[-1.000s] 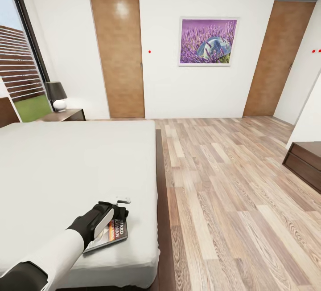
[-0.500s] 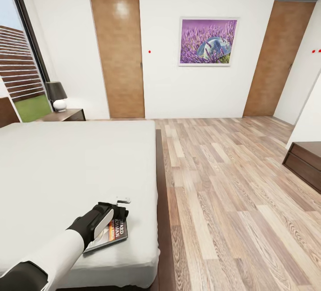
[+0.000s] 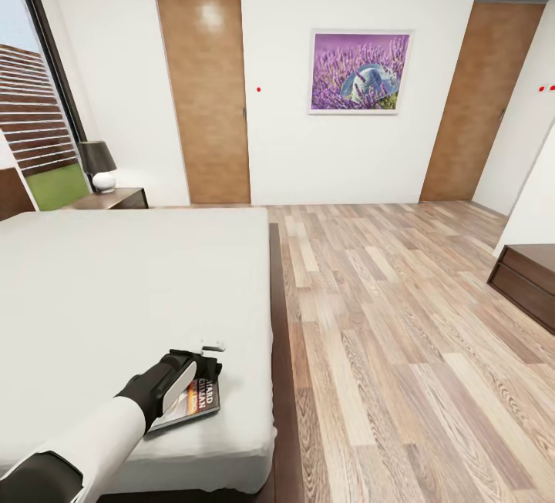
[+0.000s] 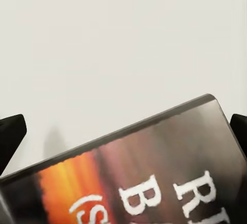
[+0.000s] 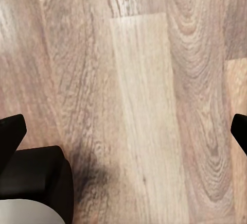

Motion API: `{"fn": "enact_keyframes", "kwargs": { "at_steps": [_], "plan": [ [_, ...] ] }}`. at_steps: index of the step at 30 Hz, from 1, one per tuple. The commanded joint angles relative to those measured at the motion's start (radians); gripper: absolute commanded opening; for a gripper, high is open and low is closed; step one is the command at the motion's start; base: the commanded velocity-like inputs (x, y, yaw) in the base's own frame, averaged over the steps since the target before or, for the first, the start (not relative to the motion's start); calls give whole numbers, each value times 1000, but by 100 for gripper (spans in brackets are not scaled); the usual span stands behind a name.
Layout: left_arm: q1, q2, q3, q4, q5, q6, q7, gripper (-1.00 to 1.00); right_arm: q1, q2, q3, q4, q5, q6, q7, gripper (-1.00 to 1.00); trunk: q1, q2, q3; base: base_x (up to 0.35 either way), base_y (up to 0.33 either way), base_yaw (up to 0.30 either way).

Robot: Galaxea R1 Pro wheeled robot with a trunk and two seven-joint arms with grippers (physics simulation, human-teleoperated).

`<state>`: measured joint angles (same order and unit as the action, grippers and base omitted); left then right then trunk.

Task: In the bedroom, move the book from the bed onto either nightstand, and place the two sandals side by side next to the bed.

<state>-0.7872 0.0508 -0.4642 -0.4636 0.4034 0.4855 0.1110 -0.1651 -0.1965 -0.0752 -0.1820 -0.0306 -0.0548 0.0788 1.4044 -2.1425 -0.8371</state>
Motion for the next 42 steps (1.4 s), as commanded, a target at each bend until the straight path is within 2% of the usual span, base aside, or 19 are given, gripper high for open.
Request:
{"fn": "enact_keyframes", "kwargs": {
  "at_steps": [1,42],
  "plan": [
    [0,1,-10,6,11,9,5,100,-1,0,-8,1,-3,-4,7,100,0,0,-1,-5,0,0],
    [0,1,-10,6,11,8,4,100,-1,0,-8,1,-4,-4,9,100,0,0,-1,-18,4,0]
  ]
}}
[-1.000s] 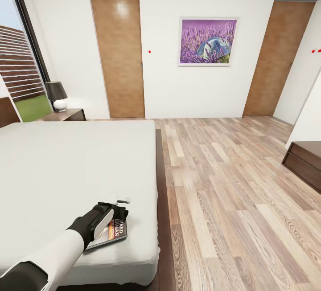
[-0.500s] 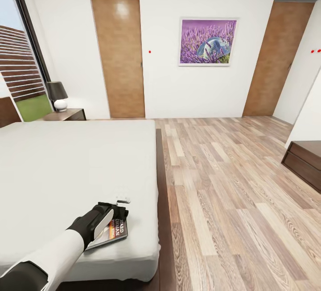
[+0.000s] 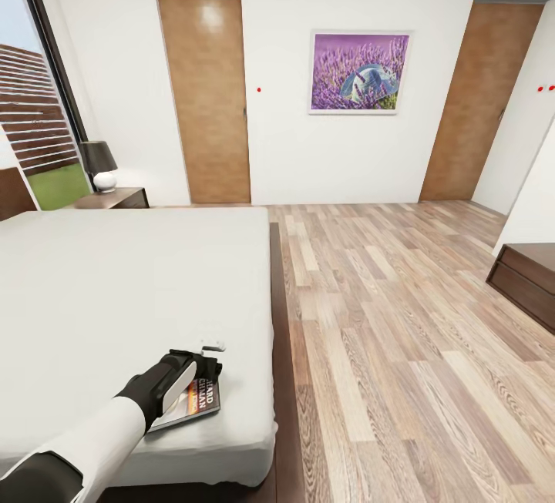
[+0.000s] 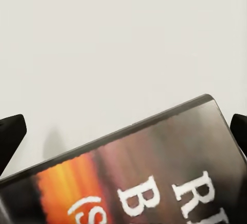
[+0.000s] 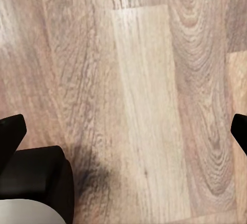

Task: In the bedroom, move the book from the bed onto either nightstand, and place the two sandals side by side next to the bed.

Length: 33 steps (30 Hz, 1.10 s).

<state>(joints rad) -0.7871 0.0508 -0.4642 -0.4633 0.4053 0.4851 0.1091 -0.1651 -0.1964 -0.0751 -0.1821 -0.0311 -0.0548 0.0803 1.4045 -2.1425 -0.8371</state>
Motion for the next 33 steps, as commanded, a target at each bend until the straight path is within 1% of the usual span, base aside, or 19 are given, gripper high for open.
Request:
{"fn": "enact_keyframes", "kwargs": {
  "at_steps": [1,33],
  "plan": [
    [0,1,-10,6,9,9,6,100,-1,0,-8,1,-3,-4,7,100,0,0,-1,0,0,0],
    [0,2,-10,6,9,9,7,100,-1,0,-8,1,-3,-4,7,100,0,0,-1,-14,0,0]
  ]
}}
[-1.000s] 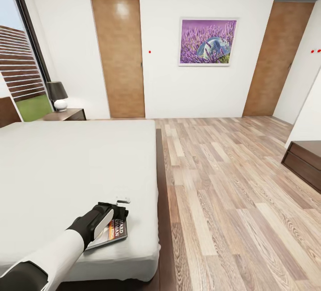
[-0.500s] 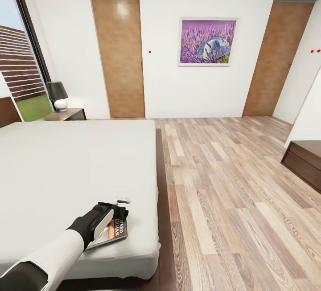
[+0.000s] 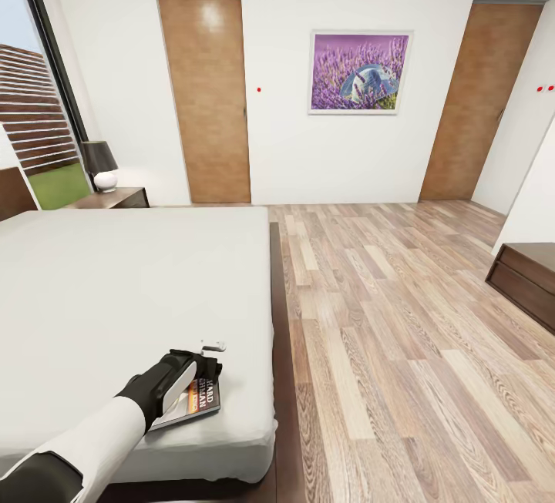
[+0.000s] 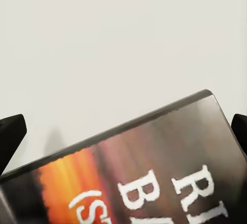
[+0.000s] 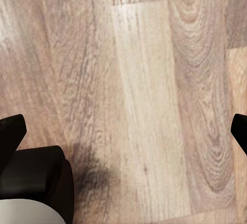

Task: In the bedroom, move the book from the bed onto either nightstand, and place the two sandals side by side next to the bed.

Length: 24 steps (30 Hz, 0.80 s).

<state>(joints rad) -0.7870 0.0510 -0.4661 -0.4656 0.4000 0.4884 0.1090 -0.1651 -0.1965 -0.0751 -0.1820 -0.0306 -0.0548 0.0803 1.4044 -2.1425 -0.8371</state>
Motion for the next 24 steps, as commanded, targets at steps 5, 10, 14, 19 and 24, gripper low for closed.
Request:
{"fn": "enact_keyframes", "kwargs": {
  "at_steps": [5,10,14,19,24],
  "plan": [
    [0,1,-8,8,14,6,7,100,-1,0,-8,1,-4,-4,7,100,0,0,-1,-27,0,0],
    [0,1,-8,8,14,6,7,100,-1,0,-8,1,-3,-4,7,100,0,0,-1,-38,0,0],
    [0,1,-8,8,14,6,7,100,-1,0,-8,1,-3,-4,7,100,0,0,-1,-13,0,0],
    [0,1,-8,8,14,5,8,100,-1,0,-8,1,-3,-4,7,100,0,0,-1,-5,0,0],
    [0,1,-8,8,14,4,8,100,-1,0,-8,1,-3,-4,7,100,0,0,-1,-1,0,0]
  ]
}}
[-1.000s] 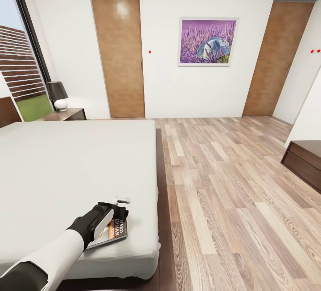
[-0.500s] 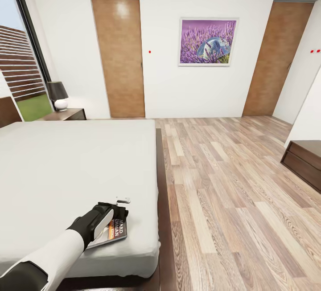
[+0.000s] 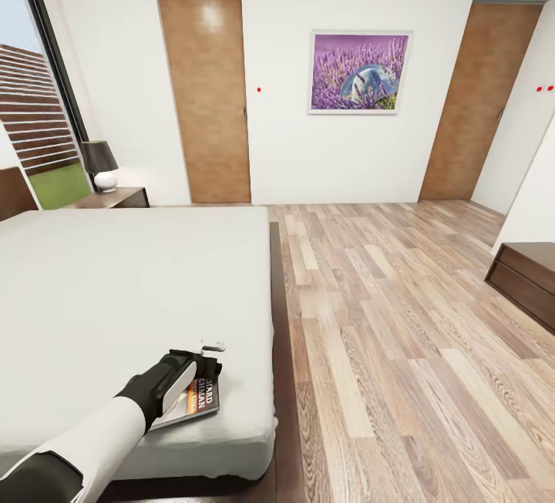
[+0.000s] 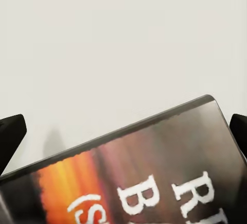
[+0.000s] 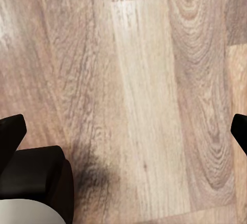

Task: In the bedroom, move the book from the bed onto either nightstand, and place the two sandals side by side next to the bed.

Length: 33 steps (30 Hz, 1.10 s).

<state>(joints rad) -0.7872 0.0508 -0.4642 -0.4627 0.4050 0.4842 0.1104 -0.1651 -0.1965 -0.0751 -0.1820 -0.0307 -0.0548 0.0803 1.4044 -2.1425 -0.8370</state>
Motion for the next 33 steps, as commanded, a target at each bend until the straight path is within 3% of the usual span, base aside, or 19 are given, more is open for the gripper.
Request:
{"fn": "enact_keyframes", "kwargs": {
  "at_steps": [1,33],
  "plan": [
    [0,1,-10,6,9,8,6,100,-1,0,-8,1,-3,-4,7,100,0,0,-1,0,0,0],
    [0,1,-10,6,9,5,6,100,-1,0,-8,1,-3,-4,7,100,0,0,-1,-10,0,0]
  ]
}}
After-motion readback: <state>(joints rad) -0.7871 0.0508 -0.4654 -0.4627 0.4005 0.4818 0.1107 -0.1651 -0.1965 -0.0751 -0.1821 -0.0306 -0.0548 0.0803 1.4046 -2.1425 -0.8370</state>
